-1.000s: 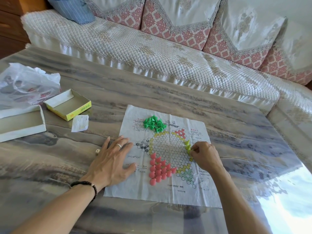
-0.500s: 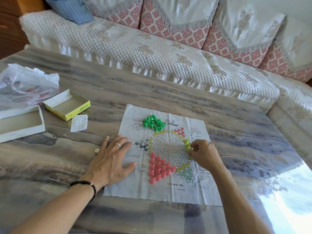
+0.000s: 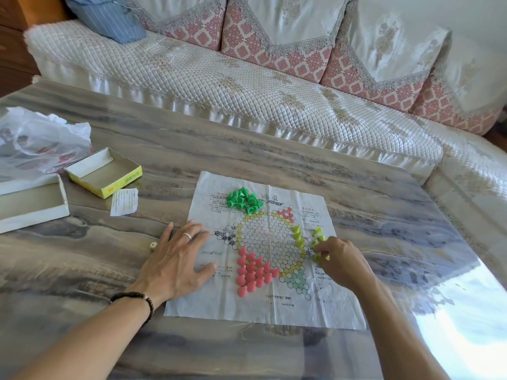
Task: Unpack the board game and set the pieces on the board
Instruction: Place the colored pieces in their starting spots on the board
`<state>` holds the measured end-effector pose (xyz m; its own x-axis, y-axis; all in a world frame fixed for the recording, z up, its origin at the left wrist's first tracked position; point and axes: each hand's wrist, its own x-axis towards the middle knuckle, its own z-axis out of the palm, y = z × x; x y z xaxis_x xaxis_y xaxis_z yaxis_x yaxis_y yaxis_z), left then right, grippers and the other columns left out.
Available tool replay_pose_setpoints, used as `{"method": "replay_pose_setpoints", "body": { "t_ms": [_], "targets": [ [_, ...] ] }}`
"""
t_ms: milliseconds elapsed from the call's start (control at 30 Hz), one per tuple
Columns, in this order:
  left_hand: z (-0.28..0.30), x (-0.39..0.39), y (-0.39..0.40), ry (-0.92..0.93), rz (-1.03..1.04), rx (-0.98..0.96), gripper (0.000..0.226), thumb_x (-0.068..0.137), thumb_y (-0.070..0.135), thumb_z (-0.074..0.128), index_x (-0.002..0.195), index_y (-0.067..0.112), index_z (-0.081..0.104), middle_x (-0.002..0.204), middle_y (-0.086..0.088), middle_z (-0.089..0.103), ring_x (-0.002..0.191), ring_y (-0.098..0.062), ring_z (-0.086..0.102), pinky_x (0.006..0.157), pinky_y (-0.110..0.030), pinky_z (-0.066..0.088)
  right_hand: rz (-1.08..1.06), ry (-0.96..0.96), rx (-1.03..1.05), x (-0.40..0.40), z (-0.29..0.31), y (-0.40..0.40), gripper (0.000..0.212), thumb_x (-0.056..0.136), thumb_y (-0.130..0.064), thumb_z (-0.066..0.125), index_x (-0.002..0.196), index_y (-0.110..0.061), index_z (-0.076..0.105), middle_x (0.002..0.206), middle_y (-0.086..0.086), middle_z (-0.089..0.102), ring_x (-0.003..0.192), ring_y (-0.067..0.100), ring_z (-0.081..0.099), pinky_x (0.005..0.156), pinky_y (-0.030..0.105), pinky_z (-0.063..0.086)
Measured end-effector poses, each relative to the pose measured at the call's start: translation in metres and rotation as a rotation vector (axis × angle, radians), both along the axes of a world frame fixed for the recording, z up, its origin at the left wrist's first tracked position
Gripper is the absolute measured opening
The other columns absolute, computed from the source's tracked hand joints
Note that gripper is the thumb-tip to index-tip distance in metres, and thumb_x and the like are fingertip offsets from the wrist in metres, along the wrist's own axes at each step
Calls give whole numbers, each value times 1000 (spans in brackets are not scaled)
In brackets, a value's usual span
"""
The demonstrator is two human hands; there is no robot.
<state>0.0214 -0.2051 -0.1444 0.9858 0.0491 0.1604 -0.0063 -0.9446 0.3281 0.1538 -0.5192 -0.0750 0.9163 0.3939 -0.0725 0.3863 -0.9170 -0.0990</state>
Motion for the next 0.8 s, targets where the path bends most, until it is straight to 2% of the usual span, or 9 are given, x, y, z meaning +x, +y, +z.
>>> {"method": "replay_pose_setpoints", "body": {
  "t_ms": [100,300,433,500,700,800],
  "targets": [
    [1,0,0,15,0,2,79,80,67,33,143,19,39,153,1,31,145,-14,17,120,-46,7,9,-5,-4,-2,-5,4,20,88,-16,58,97,-25,73,95,-5,66,80,16,63,71,33,54],
    [-3,2,1,-9,-5,-6,78,80,66,36,141,18,41,151,-1,34,144,-15,21,119,-47,9,25,-28,159,2,-7,6,12,86,-10,63,89,-17,73,90,-4,62,77,12,59,72,25,48],
    [-3,1,1,-11,-2,-5,80,79,68,33,142,18,41,152,0,34,145,-14,19,119,-46,7,22,-46,250,2,-4,8,5,89,-16,61,87,-19,65,91,-4,59,80,14,59,72,30,49],
    [-3,1,1,-4,-1,-4,81,79,68,32,143,19,40,153,1,32,145,-14,18,120,-45,6,0,-36,296,0,-4,9,7,89,-16,57,83,-18,58,84,-5,63,75,15,60,68,33,51],
    [-2,1,0,-10,0,-6,77,80,65,38,142,19,41,152,1,33,145,-14,19,120,-45,7,-101,84,340,-3,-3,10,17,77,-28,76,69,-17,65,65,-5,64,60,7,57,54,20,45],
    [-1,2,0,-10,-1,-5,77,80,65,40,142,19,41,152,1,33,145,-14,19,120,-45,6,-124,78,337,-2,-7,11,9,78,-23,76,75,-16,71,68,-6,65,62,3,56,53,11,39]
  ]
}}
